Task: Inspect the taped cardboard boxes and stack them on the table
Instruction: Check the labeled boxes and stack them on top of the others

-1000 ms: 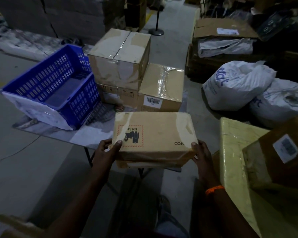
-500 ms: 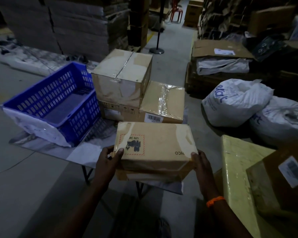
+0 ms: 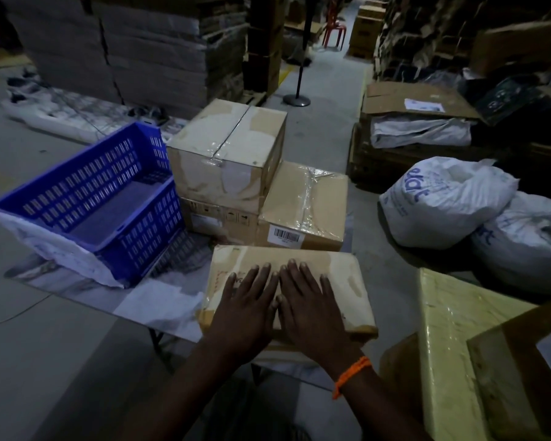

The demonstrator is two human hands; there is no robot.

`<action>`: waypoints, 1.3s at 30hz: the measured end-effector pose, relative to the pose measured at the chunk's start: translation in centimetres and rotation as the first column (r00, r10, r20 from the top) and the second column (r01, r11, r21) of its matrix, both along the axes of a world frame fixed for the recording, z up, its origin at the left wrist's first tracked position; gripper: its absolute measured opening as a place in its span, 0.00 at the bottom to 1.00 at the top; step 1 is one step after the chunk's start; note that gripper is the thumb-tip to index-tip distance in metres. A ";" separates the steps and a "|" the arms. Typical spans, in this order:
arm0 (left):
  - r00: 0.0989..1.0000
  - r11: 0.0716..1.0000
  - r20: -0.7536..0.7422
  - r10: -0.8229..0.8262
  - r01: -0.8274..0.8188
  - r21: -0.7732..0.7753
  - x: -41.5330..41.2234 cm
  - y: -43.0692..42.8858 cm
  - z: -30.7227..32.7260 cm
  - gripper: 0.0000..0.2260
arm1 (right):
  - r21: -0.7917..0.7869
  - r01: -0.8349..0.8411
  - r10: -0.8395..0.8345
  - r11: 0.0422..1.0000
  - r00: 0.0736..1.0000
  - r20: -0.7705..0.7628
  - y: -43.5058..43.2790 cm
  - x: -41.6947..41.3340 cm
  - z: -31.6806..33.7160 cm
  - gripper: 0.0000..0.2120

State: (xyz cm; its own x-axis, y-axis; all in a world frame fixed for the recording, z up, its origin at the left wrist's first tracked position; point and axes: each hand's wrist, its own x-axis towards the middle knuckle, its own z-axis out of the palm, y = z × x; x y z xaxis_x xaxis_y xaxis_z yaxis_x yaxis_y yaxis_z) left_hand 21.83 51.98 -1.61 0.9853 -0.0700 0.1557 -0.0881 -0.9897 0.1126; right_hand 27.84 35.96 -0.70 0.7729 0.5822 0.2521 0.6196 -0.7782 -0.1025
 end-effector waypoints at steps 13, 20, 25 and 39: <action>0.997 0.999 0.069 -0.024 0.026 -0.027 0.2 0.2 -0.8 0.25 | -0.003 -0.040 0.040 0.999 0.998 -0.046 -0.5 0.5 -0.1 0.26; 0.998 0.997 -0.045 0.036 -0.039 -0.070 1.4 3.8 -0.6 0.32 | -0.075 0.116 -0.122 0.990 0.989 -0.086 -2.6 2.7 -0.6 0.38; 0.998 0.996 -0.040 0.052 -0.055 -0.075 1.4 3.4 -0.9 0.32 | -0.082 0.083 -0.096 0.993 0.979 -0.177 -2.7 2.9 -0.7 0.45; 0.949 0.861 -0.103 0.297 -0.313 -0.401 1.5 4.2 1.4 0.39 | 0.016 0.399 -0.365 0.917 0.854 -0.371 -4.8 3.8 2.4 0.50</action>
State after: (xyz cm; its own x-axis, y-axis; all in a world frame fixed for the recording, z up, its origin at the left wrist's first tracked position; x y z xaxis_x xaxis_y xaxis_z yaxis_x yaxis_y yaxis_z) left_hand 23.36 56.13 -0.19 0.9525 0.2967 0.0684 0.2225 -0.8317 0.5087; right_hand 31.62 31.13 1.66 0.9766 0.2108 -0.0433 0.1843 -0.9230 -0.3378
